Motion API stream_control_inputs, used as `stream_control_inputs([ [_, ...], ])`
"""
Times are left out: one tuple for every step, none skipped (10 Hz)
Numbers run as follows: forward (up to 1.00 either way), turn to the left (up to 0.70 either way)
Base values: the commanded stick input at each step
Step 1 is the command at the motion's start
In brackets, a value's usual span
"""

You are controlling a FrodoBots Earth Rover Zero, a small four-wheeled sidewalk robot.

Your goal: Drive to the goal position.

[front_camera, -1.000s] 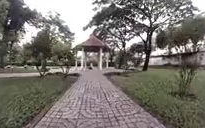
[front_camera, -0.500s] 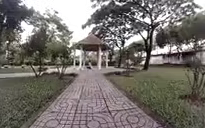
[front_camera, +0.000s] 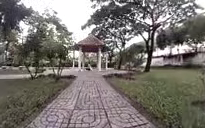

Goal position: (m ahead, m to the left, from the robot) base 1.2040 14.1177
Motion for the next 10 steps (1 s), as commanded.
stream_control_inputs([
  [0.7, 0.27],
  [0.7, 0.0],
  [0.7, 0.0],
  [0.7, 0.0],
  [0.7, 0.0],
  [0.7, 0.0],
  [0.7, 0.0],
  [0.7, 0.0],
  [0.7, 0.0],
  [0.7, 0.0],
])
